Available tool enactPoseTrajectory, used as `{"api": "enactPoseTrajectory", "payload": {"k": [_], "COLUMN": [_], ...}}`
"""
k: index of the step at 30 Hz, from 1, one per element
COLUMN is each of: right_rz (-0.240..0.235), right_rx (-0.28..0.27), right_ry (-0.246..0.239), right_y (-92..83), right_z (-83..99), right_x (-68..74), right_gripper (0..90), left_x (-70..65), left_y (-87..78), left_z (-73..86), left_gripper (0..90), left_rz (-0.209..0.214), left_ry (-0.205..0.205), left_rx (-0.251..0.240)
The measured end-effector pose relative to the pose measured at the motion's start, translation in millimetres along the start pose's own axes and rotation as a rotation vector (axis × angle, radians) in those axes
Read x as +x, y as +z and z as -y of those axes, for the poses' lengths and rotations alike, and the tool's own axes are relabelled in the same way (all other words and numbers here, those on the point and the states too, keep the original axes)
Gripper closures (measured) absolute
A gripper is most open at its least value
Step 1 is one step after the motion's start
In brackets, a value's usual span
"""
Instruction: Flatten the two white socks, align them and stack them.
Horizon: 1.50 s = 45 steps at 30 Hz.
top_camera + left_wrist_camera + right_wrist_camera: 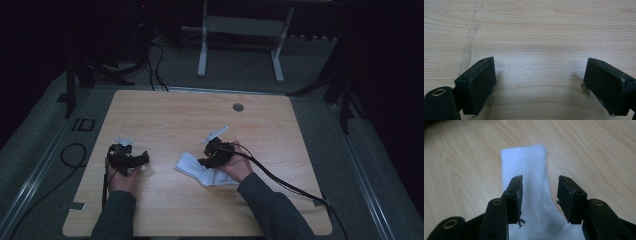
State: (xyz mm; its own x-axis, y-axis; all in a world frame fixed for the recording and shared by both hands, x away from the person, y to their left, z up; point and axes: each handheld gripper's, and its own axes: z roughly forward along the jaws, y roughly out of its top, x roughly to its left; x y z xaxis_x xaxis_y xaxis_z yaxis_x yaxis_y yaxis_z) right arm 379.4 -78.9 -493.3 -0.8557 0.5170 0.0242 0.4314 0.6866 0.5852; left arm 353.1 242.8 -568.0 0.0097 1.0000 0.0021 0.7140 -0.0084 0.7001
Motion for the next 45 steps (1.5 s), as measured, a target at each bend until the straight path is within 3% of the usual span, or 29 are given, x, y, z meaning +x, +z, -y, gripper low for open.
{"api": "enactPoseTrajectory", "payload": {"k": [3, 6, 9, 11, 16, 22, 23, 27, 37, 41, 45], "right_rz": [0.040, 0.073, 0.118, 0.136, 0.144, 0.155, 0.155, 0.177, 0.184, 0.190, 0.187], "right_rx": [0.022, 0.036, 0.064, 0.071, 0.071, 0.065, 0.065, 0.055, 0.068, 0.085, 0.097], "right_ry": [-0.036, -0.058, -0.075, -0.082, -0.061, -0.015, -0.015, 0.012, 0.039, 0.058, 0.096], "right_y": [-6.6, -10.1, -13.5, -16.2, -25.2, -40.4, -40.4, -53.6, -59.6, -59.5, -57.3], "right_z": [-0.5, -0.2, 0.8, 2.4, 12.6, 28.8, 28.8, 40.7, 59.0, 66.7, 75.8], "right_x": [-2.5, -2.9, -2.9, -3.3, -13.3, -23.0, -23.0, -28.2, -32.3, -33.3, -38.0], "right_gripper": [53.3, 53.1, 53.4, 54.1, 54.2, 54.4, 54.4, 57.3, 59.2, 62.1, 61.7], "left_x": [-2.8, -8.5, -14.7, -17.9, -26.5, -48.8, -48.8, -69.0, -100.7, -116.5, -123.9], "left_y": [-0.4, -2.8, -6.3, -9.6, -26.6, -41.2, -41.2, -47.1, -43.0, -37.8, -29.6], "left_z": [-0.4, -0.2, -1.7, -2.0, -5.9, -12.7, -12.7, -15.0, -15.1, -12.5, -6.6], "left_gripper": [15.8, 35.5, 56.6, 69.2, 89.2, 89.9, 89.9, 89.9, 89.9, 89.9, 89.8], "left_rz": [-0.002, 0.017, 0.028, 0.075, 0.178, 0.263, 0.263, 0.321, 0.375, 0.396, 0.379], "left_ry": [-0.005, 0.015, 0.025, 0.045, 0.085, 0.178, 0.178, 0.229, 0.285, 0.339, 0.385], "left_rx": [-0.016, -0.036, -0.022, -0.021, -0.071, -0.093, -0.093, -0.097, -0.084, -0.067, -0.033]}}
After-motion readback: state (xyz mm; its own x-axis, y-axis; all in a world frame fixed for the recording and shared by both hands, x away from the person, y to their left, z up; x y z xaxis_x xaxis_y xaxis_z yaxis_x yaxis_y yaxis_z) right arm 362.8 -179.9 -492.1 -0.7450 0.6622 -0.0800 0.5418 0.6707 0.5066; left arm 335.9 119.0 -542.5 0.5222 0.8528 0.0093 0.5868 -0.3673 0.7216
